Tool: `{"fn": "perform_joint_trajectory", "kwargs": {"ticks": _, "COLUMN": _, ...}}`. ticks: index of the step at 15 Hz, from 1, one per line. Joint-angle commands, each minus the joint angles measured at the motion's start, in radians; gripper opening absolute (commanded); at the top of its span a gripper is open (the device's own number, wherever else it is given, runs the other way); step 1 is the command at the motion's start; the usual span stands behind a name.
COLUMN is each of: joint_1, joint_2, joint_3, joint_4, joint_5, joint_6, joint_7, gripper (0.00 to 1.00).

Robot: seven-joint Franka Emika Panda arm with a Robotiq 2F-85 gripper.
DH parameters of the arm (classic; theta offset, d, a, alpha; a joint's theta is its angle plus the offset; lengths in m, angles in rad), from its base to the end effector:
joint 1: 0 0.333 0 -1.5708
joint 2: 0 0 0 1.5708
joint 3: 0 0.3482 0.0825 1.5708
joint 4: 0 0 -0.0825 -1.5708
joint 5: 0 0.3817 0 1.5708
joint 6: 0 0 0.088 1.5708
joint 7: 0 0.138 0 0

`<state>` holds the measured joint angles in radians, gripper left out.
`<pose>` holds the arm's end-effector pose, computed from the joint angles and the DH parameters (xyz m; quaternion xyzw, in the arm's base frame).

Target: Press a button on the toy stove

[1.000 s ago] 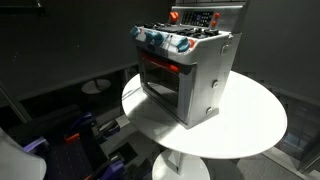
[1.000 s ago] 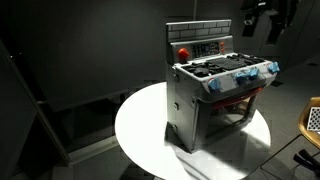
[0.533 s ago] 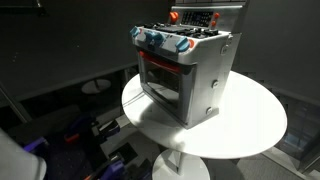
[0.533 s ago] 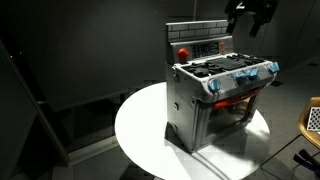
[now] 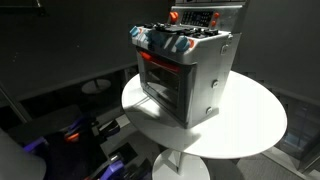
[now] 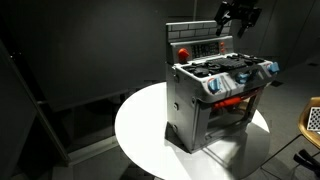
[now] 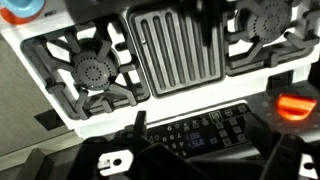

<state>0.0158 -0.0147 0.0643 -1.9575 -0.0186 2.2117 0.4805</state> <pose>0.5827 0.0459 0.5108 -0.9720 0.1926 -0.1312 0.0288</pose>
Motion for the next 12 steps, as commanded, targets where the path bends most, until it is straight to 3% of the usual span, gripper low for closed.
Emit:
{"fn": "perform_joint_trajectory", "kwargs": {"ticks": 1, "joint_1": 0.001, "joint_2": 0.034, "joint_3": -0.018, "joint_4": 0.036, "joint_5": -0.103, "joint_6": 0.048, "joint_7": 0.104, "gripper": 1.00}}
{"fn": "perform_joint_trajectory", "kwargs": {"ticks": 4, "joint_1": 0.007, "joint_2": 0.029, "joint_3": -0.026, "joint_4": 0.036, "joint_5": -0.156, "joint_6": 0.042, "joint_7": 0.162, "gripper": 1.00}}
{"fn": "perform_joint_trajectory", "kwargs": {"ticks": 9, "joint_1": 0.007, "joint_2": 0.025, "joint_3": -0.026, "joint_4": 0.005, "joint_5": -0.126, "joint_6": 0.056, "joint_7": 0.121, "gripper": 1.00}}
{"fn": "perform_joint_trajectory", "kwargs": {"ticks": 12, "joint_1": 0.000, "joint_2": 0.034, "joint_3": -0.038, "joint_4": 0.003, "joint_5": -0.206, "joint_6": 0.119, "joint_7": 0.194, "gripper": 1.00}}
